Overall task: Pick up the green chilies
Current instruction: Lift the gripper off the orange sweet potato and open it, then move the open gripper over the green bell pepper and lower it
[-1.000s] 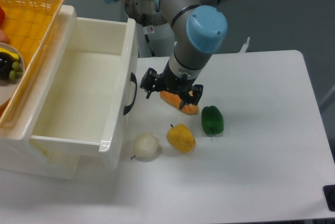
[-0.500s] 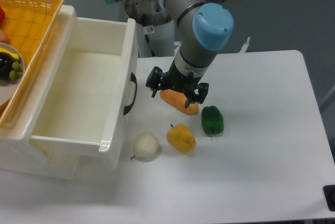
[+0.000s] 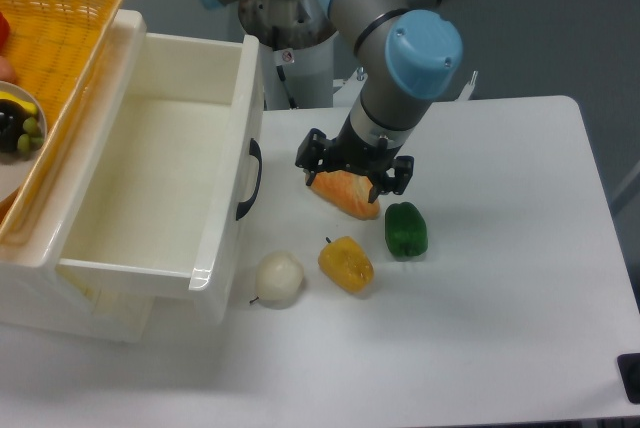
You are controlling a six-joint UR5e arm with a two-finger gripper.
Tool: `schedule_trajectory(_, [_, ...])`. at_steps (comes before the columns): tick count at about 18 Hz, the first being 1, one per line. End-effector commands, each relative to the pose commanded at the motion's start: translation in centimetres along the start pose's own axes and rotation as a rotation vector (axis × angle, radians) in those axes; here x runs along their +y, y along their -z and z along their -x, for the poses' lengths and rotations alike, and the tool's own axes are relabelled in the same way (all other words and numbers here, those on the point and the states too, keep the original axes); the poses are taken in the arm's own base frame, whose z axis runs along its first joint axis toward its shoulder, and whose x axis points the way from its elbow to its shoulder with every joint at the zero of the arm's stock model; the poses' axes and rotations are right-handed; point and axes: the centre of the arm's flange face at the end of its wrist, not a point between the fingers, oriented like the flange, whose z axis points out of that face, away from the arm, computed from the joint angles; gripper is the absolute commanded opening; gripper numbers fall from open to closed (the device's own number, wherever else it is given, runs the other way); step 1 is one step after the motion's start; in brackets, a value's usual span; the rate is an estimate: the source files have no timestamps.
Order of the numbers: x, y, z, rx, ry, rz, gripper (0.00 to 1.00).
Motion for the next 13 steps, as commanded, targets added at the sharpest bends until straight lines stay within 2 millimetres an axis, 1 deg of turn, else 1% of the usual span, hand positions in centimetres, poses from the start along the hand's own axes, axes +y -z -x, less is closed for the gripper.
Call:
schedule_trajectory(3, [0.3,-0.2,1.0,-0.008,0.019,-0.007,1.0])
schedule_trajectory(6, [0.2,-1.1,2.0,-0.004,0.039,0.006,1.0])
schedule_trajectory(10, [0.9,-3.3,3.5,-0.025,0.053,-0.022,1.0])
schedule_trajectory(11, [1.2,-3.5,4.4,-0.03,0.065,-0.03,1.0])
schedule_trajectory(13, [1.3,-4.4,5.1,-0.02,0.075,-0.019,1.0])
